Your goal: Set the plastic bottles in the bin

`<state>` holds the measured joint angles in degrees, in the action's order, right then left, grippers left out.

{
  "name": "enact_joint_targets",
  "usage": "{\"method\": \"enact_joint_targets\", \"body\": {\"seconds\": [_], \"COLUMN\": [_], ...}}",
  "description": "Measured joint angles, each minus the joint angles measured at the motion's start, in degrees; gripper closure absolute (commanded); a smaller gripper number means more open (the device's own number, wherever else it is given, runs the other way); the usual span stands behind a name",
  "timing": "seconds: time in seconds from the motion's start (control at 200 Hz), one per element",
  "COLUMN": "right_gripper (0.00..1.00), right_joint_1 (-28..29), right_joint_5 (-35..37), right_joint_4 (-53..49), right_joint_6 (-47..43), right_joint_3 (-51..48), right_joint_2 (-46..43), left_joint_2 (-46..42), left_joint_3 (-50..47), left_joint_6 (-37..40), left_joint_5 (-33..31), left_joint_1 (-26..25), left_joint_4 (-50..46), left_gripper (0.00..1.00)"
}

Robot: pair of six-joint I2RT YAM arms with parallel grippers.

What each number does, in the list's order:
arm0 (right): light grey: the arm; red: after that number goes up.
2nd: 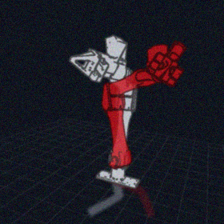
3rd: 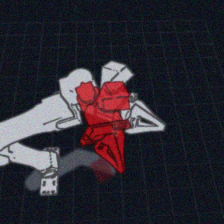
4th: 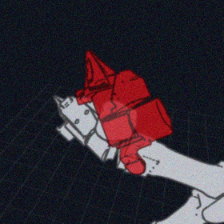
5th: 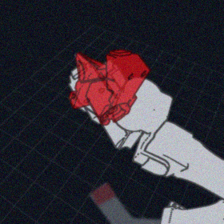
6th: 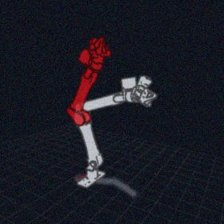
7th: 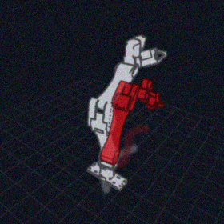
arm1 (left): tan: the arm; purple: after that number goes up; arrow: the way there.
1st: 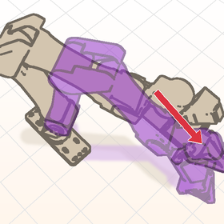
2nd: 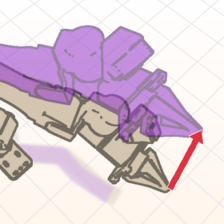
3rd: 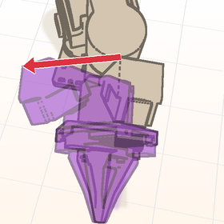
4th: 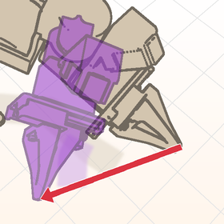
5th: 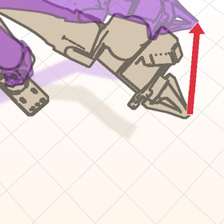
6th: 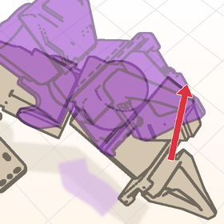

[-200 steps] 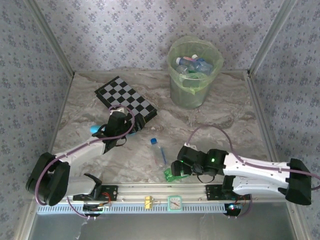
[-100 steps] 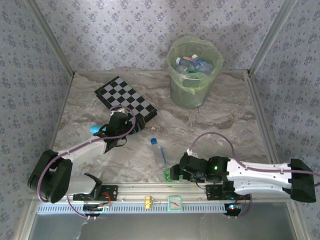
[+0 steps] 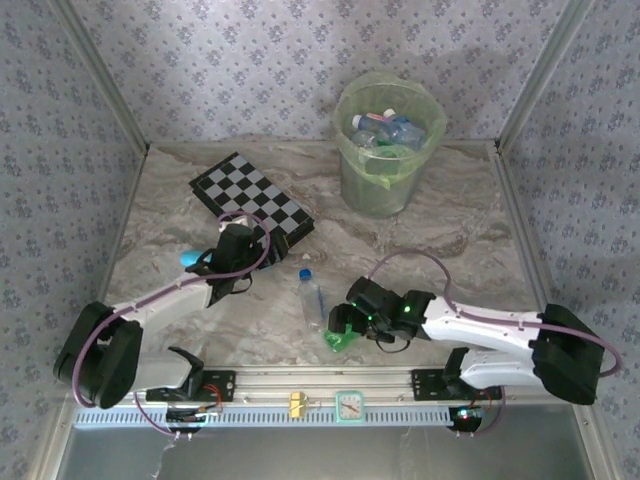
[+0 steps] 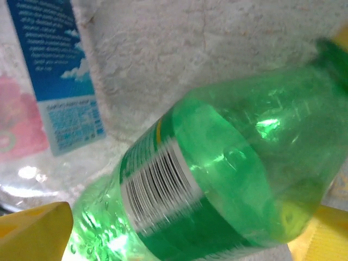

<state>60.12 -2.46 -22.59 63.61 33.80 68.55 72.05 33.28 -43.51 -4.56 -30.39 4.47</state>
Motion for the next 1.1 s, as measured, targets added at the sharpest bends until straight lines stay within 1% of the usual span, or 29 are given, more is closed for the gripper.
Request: {"method": "enact_joint_targets", "body": {"seconds": [0.215, 0.445, 0.585, 0.715, 0.78, 0.86, 1.099], "right_gripper": [0.10, 0.29, 0.37, 0.46, 0.49, 0.49, 0.55], "right_joint_1": [-1.9, -2.4, -2.7, -3.2, -4.3, -6.3, -15.4], "right_joint_5": [0.5, 1.4, 1.7, 1.9, 3.1, 4.6, 7.2], "right_joint_4": [-1.0, -3.4, -4.2, -4.5, -5.2, -6.0, -8.5], "right_joint_6": [-2.3, -3.0, -3.3, -5.3, -7.9, -12.4, -32.5], "right_joint_3": [1.2, 2.8, 2.9, 3.4, 5.4, 9.2, 25.2], "right_joint_2": [5.9, 8.2, 8.3, 8.4, 8.6, 8.6, 7.2], "left_joint_2": [-1.9, -1.9, -1.9, -1.9, -1.9, -1.9, -1.9], "left_joint_3": [0.0, 0.0, 0.0, 0.0, 0.0, 0.0, 0.0], "left_joint_6": [0.0, 0.0, 0.0, 0.0, 0.0, 0.0, 0.4], "left_joint_5": [-1.6, -2.0, -2.0, -2.4, -2.4, -2.4, -2.6], "left_joint_1": [0.0, 0.0, 0.0, 0.0, 0.0, 0.0, 0.0], "left_joint_4": [-0.4, -0.9, -0.9, -0.9, -0.9, -0.9, -1.4], "left_gripper": [0.00, 0.00, 0.00, 0.00, 0.00, 0.00, 0.00]}}
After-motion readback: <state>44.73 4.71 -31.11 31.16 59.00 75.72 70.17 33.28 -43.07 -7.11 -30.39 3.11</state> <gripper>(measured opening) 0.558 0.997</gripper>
